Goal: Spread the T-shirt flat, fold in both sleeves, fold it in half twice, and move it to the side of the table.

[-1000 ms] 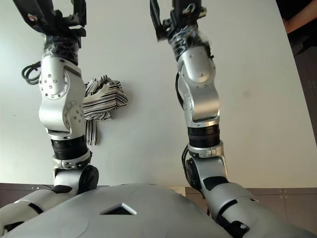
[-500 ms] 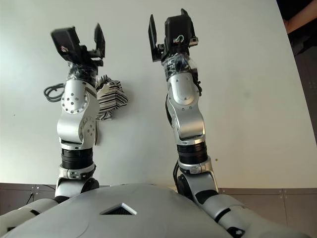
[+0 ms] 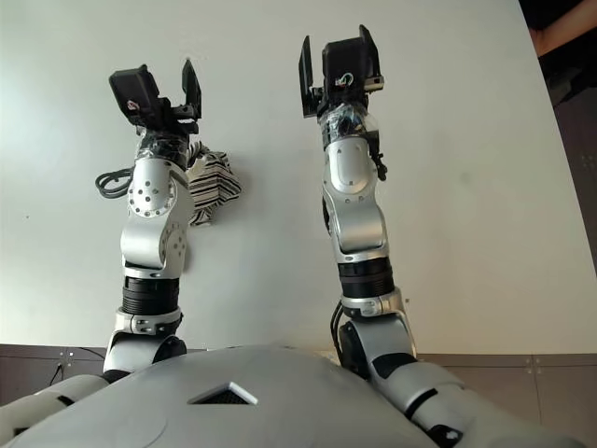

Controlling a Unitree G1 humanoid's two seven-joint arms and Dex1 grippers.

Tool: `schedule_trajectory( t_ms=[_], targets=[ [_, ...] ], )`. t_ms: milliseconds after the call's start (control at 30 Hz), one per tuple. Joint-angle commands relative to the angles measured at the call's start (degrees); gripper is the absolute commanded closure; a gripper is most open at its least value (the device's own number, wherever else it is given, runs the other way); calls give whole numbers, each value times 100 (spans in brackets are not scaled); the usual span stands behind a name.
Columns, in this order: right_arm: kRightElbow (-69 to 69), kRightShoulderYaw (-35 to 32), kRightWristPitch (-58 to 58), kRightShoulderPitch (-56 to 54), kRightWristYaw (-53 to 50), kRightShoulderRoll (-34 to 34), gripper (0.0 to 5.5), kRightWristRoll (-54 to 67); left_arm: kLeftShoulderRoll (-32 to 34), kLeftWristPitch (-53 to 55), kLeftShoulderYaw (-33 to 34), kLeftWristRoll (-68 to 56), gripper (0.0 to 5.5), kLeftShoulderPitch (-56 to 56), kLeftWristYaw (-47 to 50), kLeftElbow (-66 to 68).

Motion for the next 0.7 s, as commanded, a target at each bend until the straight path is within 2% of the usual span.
schedule_trajectory(
  t_ms=[33, 133, 267, 333, 400, 467, 533, 700],
  targets=[
    [110, 88, 94, -338, 320, -121, 182, -16, 175, -205, 158, 27, 206, -506, -219, 248],
    [270, 120, -58, -497, 652, -327, 182, 6, 444, -329, 260, 21, 206, -379, -498, 226],
    [-480, 157, 610, -123, 1963, -573, 182, 1013, 1067, 254, 659, -1333, 206, 34, -1876, -1006],
    [-1089, 357, 1003, 234, 2767, -968, 182, 1446, 2045, 687, 1071, -2062, 206, 102, -3021, -1395],
    [-1359, 613, 1021, 352, 3275, -1314, 182, 1474, 3226, 723, 1376, -2075, 206, 418, -4105, -1461],
    [-1275, 926, 981, 288, 3293, -1363, 182, 1169, 4167, 369, 1284, -1643, 206, 809, -4991, -1186],
    [-957, 1336, 991, 166, 3058, -1307, 182, 653, 4664, -17, 1020, -1209, 206, 1048, -5503, -856],
    [-151, 2500, 1470, -37, 2720, -1063, 182, -555, 5008, -507, 724, -874, 206, 1336, -6072, -571]
  ],
)
